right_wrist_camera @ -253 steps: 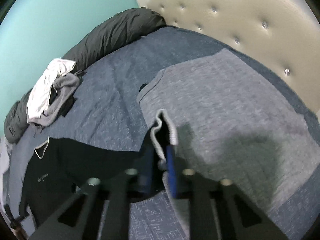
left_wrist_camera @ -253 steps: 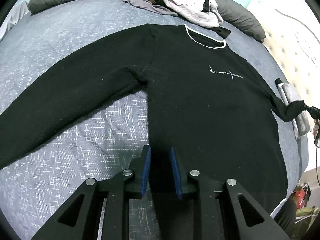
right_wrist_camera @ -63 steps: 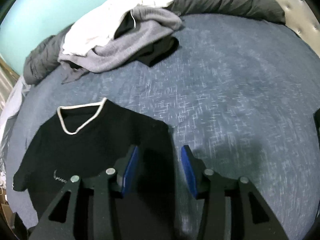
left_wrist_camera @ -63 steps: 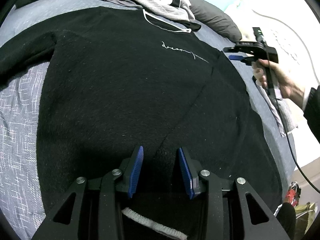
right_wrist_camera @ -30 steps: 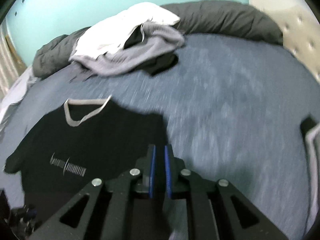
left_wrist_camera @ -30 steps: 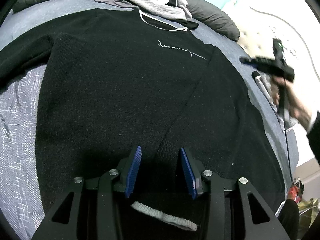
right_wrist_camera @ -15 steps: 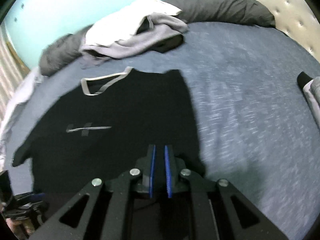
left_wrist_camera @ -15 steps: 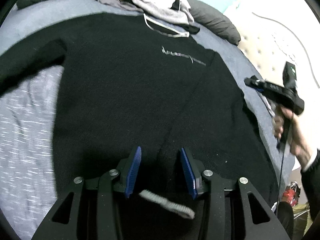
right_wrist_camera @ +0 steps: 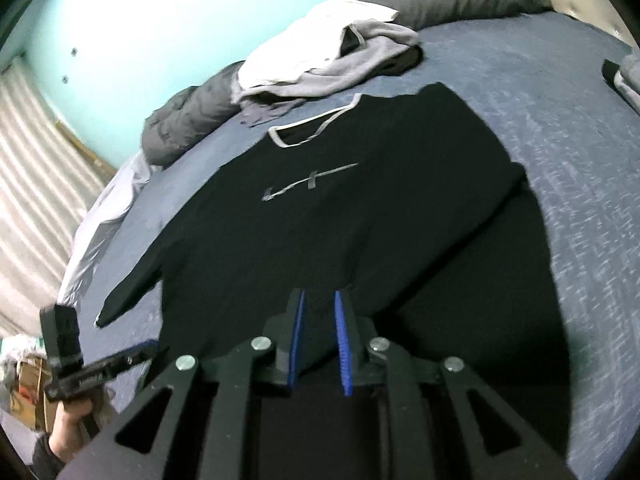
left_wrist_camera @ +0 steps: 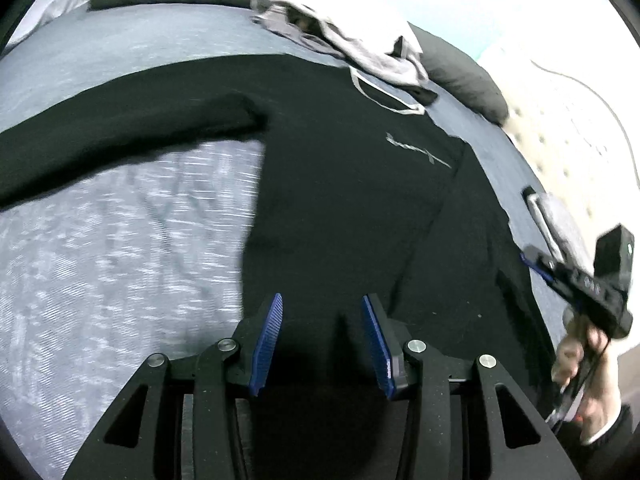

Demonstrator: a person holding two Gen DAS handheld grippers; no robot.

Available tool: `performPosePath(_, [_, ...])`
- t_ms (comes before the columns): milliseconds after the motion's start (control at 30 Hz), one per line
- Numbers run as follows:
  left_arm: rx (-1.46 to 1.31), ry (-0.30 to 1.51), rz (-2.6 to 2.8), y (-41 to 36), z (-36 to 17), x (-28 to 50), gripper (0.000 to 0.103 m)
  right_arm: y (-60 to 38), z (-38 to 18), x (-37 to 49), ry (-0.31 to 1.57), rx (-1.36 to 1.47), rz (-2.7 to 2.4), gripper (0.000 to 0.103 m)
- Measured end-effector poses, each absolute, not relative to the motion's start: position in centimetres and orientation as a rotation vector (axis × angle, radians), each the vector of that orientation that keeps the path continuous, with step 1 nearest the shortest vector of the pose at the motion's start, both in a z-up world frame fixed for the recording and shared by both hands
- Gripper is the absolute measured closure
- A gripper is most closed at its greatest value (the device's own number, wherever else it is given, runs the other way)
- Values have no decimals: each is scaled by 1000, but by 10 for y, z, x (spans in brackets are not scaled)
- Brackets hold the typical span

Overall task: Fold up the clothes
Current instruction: 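Grasp the other white-trimmed sleeve cuff with the left gripper and lift it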

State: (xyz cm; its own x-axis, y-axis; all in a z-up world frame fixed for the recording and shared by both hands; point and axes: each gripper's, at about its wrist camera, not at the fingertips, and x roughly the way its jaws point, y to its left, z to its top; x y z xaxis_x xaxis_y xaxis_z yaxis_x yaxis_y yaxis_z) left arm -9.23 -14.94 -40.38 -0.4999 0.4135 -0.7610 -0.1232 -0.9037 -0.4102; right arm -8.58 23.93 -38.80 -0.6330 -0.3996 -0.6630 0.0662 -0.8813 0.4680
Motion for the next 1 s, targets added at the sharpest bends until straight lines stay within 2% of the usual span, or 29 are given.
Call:
performPosePath(67, [-1365, -497, 2455, -165, -405, -91, 51, 231, -386, -84, -572, 1159, -2536, 86])
performPosePath(200, [-1380, -609, 2495, -197, -406, -90, 49, 228, -386, -83, -587, 1119, -2500, 77])
performPosePath(367, [-1406, -831, 2583, -268, -401, -95, 44, 227, -390, -81, -574, 1126, -2496, 73])
performPosePath(567, [-1475, -1059, 2707, -366, -396, -102, 42, 237, -397, -81, -586, 1154, -2518, 60])
performPosePath(600, [-1485, -1099, 2726, -383, -395, -103, 42, 239, -397, -82, -588, 1159, -2525, 56])
performPosePath(633, [-1500, -1118, 2763, -397, -393, -103, 42, 240, -398, -82, -594, 1160, -2529, 48])
performPosePath(700, [-1503, -1155, 2801, -417, -392, -105, 42, 243, -398, -83, -605, 1163, -2536, 43])
performPosePath(767, [-1503, -1197, 2830, -434, -391, -106, 37, 244, -398, -83, -600, 1162, -2541, 41])
performPosePath(833, [-1497, -1250, 2834, -448, -393, -107, 35, 243, -398, -83, -589, 1161, -2549, 33])
performPosePath(1000, [-1497, -1334, 2824, -466, -403, -110, 35, 240, -401, -85, -593, 1164, -2546, 30])
